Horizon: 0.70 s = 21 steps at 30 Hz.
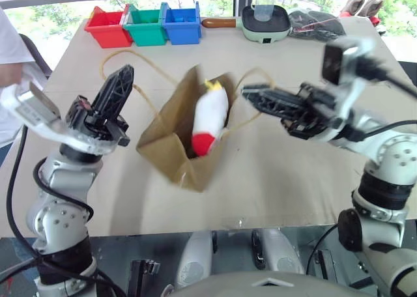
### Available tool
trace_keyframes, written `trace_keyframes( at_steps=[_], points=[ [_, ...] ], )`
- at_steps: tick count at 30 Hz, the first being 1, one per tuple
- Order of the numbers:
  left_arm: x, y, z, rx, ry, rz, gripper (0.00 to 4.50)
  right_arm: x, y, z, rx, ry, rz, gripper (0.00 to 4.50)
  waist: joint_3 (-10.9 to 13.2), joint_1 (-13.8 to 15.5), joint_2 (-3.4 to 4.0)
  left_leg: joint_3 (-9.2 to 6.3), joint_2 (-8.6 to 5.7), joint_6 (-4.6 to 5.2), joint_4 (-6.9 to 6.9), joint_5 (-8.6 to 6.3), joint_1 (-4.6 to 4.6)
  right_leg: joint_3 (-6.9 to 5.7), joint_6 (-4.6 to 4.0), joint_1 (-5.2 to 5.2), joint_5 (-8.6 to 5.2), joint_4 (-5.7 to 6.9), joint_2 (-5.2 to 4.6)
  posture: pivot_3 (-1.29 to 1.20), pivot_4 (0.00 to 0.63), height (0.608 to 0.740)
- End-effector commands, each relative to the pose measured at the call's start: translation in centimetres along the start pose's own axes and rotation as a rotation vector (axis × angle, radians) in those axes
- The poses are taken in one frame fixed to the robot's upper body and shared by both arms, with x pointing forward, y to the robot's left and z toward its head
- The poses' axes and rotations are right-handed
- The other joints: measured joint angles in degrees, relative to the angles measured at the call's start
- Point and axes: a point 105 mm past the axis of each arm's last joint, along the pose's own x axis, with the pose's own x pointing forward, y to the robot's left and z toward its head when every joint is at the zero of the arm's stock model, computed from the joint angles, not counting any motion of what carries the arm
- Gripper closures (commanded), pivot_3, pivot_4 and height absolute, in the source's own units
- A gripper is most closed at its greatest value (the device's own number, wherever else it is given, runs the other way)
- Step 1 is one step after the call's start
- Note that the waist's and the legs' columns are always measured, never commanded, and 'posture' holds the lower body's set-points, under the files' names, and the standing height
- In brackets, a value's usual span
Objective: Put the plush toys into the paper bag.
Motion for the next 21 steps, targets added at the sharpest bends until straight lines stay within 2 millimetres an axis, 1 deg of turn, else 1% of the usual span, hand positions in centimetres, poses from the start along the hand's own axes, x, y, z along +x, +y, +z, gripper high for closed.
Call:
trace_keyframes(
  at_steps=[1,2,4,6,7,8,10,12,16,19,21],
  points=[
    [1.5,0.8,-1.5,-0.032,0.072,-0.047,4.50,-0.7,-0.3,0.1,-0.039,0.030,-0.104,4.46,0.02,0.06,0.00,0.05,-0.03,0.00,-0.01,0.00,-0.07,-0.04,0.00,-0.06,0.00,-0.03,-0.02,0.00,0.150,0.740],
    [2.0,1.3,-2.1,-0.032,0.088,-0.050,4.50,-0.9,-0.7,0.1,-0.060,0.044,-0.150,4.46,0.02,0.05,0.01,0.09,-0.04,0.00,-0.01,0.00,-0.10,-0.03,0.00,-0.08,0.00,-0.03,-0.04,0.00,0.150,0.740],
    [3.1,2.4,-4.3,-0.013,0.164,-0.042,4.50,-1.7,-2.6,-0.9,-0.057,0.083,-0.289,4.46,0.02,0.04,0.01,0.16,-0.05,0.00,-0.01,0.00,-0.13,0.00,0.00,-0.09,0.00,-0.03,-0.04,0.00,0.150,0.740],
    [3.9,2.4,-5.3,-0.021,0.192,-0.068,4.50,-2.8,-4.0,-2.0,-0.024,0.091,-0.379,4.46,0.01,-0.01,-0.02,0.15,-0.05,0.00,-0.01,0.00,-0.10,-0.02,0.00,-0.08,0.00,-0.02,0.00,0.00,0.150,0.740],
    [4.4,2.5,-5.5,-0.017,0.196,-0.072,4.50,-3.2,-4.4,-2.3,-0.025,0.095,-0.417,4.46,0.01,-0.04,-0.01,0.17,-0.04,0.00,-0.01,0.00,-0.11,-0.01,0.00,-0.09,0.00,-0.02,0.01,0.00,0.150,0.740],
    [5.0,2.6,-5.6,-0.008,0.207,-0.077,4.50,-3.4,-4.5,-2.4,-0.038,0.103,-0.435,4.46,0.02,-0.05,-0.02,0.20,-0.04,0.00,-0.04,0.00,-0.11,0.03,0.00,-0.09,0.00,-0.02,0.00,0.00,0.150,0.740],
    [6.7,2.8,-4.3,-0.015,0.201,-0.105,4.50,-2.4,-3.0,0.2,-0.062,-0.007,-0.386,4.46,0.10,-0.24,0.02,0.18,-0.03,0.00,-0.02,0.01,-0.27,0.03,0.00,-0.26,0.01,0.01,-0.01,0.00,0.150,0.740],
    [7.7,3.1,-3.4,-0.011,0.199,-0.119,4.50,-1.9,-2.1,1.8,-0.078,-0.060,-0.363,4.46,0.12,-0.32,-0.01,0.08,0.00,-0.01,0.40,0.02,-1.03,0.08,0.01,-1.13,0.02,0.52,0.01,0.00,0.150,0.740],
    [8.7,4.0,-3.6,0.046,0.268,-0.135,4.50,-1.5,-1.6,1.9,-0.072,-0.050,-0.373,4.46,0.09,-0.26,-0.02,0.14,-0.02,0.00,0.41,0.02,-0.94,0.07,0.02,-1.08,0.01,0.58,-0.02,0.00,0.150,0.740],
    [8.7,4.7,-4.1,0.088,0.303,-0.131,4.50,-1.7,-1.8,1.7,-0.065,-0.051,-0.399,4.46,0.10,-0.19,-0.01,0.20,-0.04,0.00,0.41,0.02,-0.96,0.08,0.01,-1.09,0.01,0.58,-0.02,0.00,0.150,0.740],
    [8.4,5.1,-4.8,0.145,0.333,-0.131,4.50,-2.1,-2.1,1.2,-0.072,-0.030,-0.432,4.46,0.10,-0.13,-0.02,0.20,-0.04,0.00,0.41,0.02,-0.97,0.08,0.01,-1.09,0.01,0.58,-0.02,0.00,0.150,0.740]
  ],
)
